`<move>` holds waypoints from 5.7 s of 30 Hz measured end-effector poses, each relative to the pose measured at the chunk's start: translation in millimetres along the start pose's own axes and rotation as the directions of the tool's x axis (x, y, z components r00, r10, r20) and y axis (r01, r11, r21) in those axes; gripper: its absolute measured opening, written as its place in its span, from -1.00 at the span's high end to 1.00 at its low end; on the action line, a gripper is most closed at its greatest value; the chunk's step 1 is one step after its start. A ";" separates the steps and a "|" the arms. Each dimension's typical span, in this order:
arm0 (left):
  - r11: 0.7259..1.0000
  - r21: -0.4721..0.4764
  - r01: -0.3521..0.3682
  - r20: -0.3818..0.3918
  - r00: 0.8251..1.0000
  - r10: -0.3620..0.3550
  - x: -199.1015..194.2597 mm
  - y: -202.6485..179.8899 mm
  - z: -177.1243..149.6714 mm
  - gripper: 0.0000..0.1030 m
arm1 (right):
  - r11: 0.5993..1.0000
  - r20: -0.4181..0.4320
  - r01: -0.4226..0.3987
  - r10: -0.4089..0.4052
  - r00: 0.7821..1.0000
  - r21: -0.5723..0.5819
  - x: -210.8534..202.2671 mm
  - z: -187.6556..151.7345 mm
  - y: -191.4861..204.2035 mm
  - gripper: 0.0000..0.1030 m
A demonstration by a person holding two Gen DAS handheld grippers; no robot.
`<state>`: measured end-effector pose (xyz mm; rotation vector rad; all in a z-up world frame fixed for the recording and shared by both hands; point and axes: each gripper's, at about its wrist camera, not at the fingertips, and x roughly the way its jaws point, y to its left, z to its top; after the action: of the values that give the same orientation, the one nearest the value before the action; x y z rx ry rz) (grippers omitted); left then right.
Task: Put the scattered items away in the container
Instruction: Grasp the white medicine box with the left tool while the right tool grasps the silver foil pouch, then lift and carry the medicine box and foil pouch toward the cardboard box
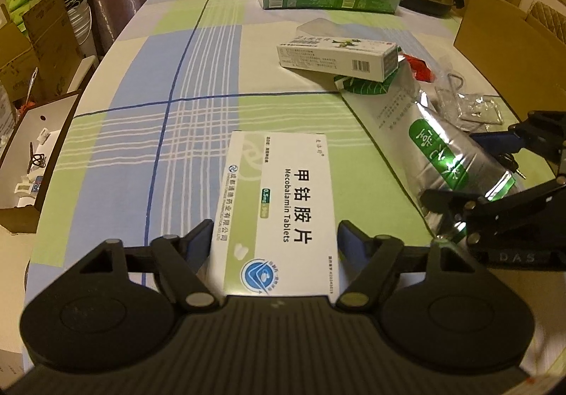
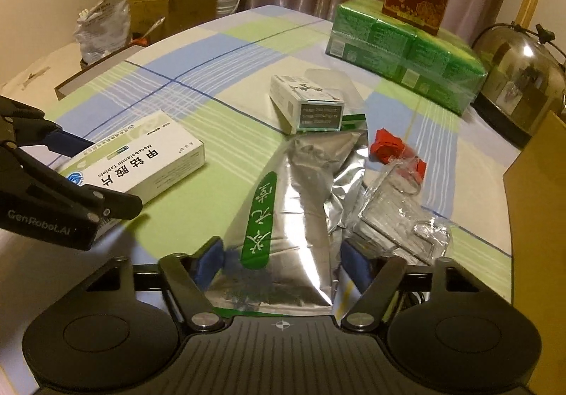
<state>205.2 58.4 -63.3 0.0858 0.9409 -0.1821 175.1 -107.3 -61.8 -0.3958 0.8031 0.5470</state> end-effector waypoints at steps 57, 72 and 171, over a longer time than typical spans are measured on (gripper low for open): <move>0.991 0.099 0.089 -0.079 0.994 -0.081 -24.2 -46.4 -20.3 -0.30 | 0.982 -0.127 -0.101 0.121 0.984 0.157 -47.4 -49.9 -32.7 -0.07; 0.980 0.178 0.085 -0.138 0.989 -0.061 -39.8 -85.0 -49.3 -0.39 | 0.978 -0.117 -0.057 0.082 0.990 0.200 -91.8 -104.2 -41.6 -0.39; 0.911 0.211 0.353 0.088 0.922 -0.378 -85.1 -337.2 135.7 -0.30 | 0.883 0.120 0.243 -0.314 0.942 0.402 -245.2 -78.9 -278.4 0.01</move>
<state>199.2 -283.1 87.3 0.0725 0.8028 -0.6214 157.0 -444.7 110.4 -0.0931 0.6419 0.1428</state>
